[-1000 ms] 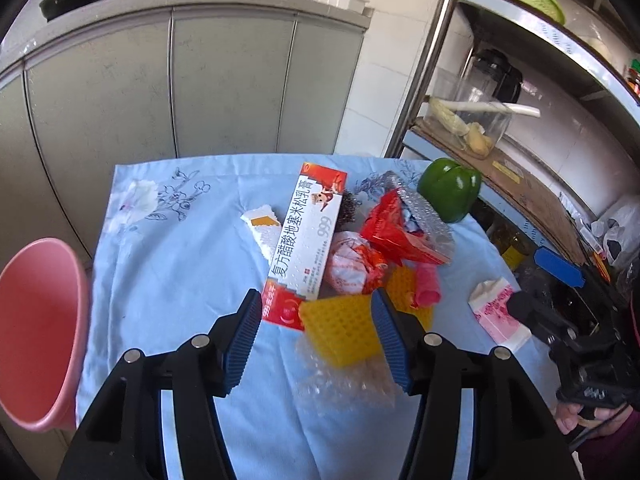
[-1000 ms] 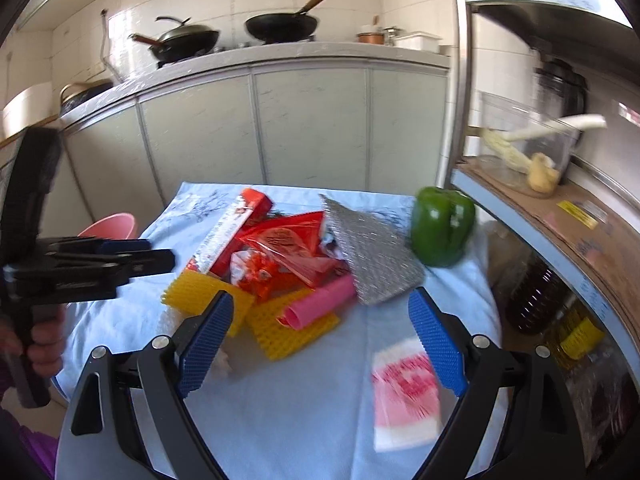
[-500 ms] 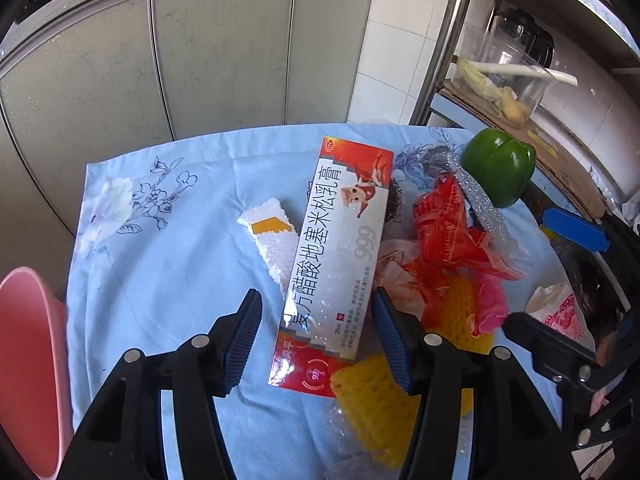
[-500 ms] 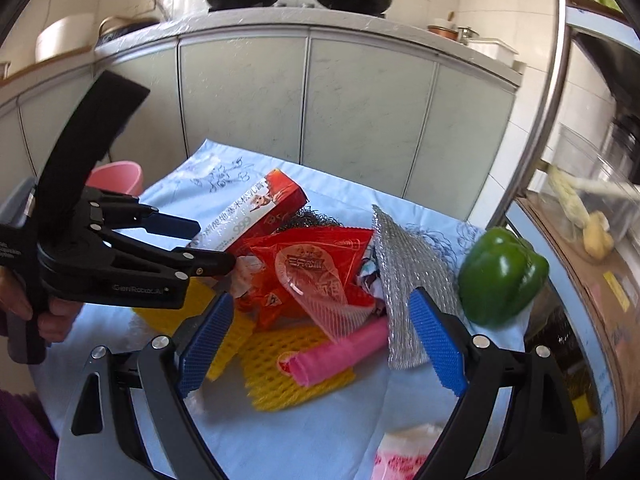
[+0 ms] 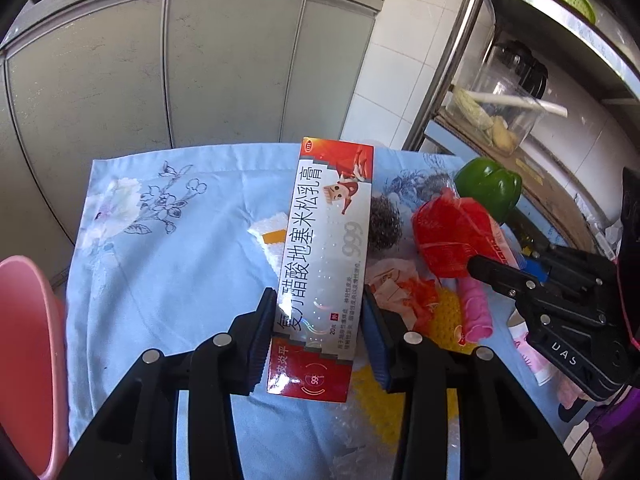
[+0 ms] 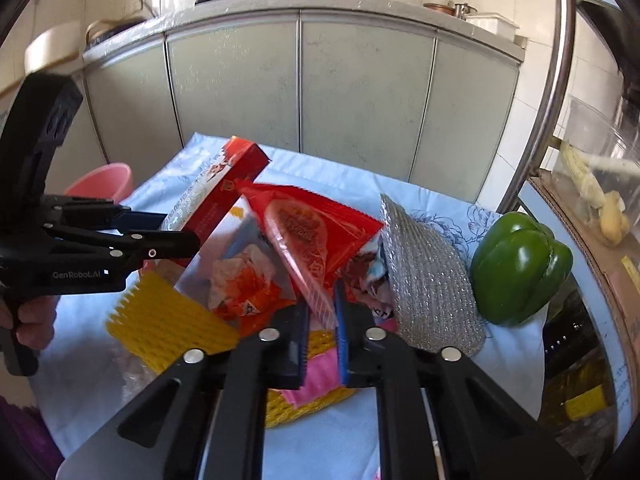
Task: Collect trash
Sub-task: 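Grasp the white-red medicine box with the left tool while the right tool grasps the red snack bag, then carry the box and bag over the pink bin and open both tools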
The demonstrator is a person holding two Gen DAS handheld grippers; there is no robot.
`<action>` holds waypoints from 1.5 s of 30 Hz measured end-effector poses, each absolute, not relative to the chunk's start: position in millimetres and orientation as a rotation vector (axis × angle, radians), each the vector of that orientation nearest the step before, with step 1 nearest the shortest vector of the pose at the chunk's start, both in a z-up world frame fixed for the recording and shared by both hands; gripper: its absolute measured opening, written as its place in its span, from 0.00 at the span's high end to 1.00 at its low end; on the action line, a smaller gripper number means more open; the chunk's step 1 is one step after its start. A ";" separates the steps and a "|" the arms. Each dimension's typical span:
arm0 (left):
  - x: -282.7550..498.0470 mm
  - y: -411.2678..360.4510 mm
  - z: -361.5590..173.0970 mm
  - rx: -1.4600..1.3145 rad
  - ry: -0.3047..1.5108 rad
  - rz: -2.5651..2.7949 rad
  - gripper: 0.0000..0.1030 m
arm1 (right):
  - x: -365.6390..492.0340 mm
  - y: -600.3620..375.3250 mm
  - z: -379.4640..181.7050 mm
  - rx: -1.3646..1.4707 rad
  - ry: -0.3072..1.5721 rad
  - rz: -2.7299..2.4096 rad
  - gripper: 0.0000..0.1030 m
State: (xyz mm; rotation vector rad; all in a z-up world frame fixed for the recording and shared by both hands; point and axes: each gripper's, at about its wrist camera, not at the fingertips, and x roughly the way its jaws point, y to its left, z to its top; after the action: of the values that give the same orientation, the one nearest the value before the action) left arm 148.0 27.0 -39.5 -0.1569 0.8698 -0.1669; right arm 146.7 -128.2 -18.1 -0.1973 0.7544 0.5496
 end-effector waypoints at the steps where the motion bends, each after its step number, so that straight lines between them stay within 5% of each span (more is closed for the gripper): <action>1: 144.5 30.1 -36.1 -0.170 0.861 -0.164 0.61 | 145.1 -129.2 -15.5 -0.188 0.750 0.552 0.91; 24: 17.4 157.9 39.4 -0.374 0.620 0.118 0.61 | 114.6 -27.2 70.3 -0.010 0.700 0.864 0.93; 45: 0.5 283.5 -49.1 -0.533 0.848 0.448 0.60 | 113.3 186.8 -0.8 -0.127 0.996 1.098 0.93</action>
State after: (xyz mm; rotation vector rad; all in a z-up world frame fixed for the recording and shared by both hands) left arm 0.5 283.5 -49.1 -0.5333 0.8483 0.4483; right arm 113.3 186.8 -0.8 -0.1269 0.9957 1.0976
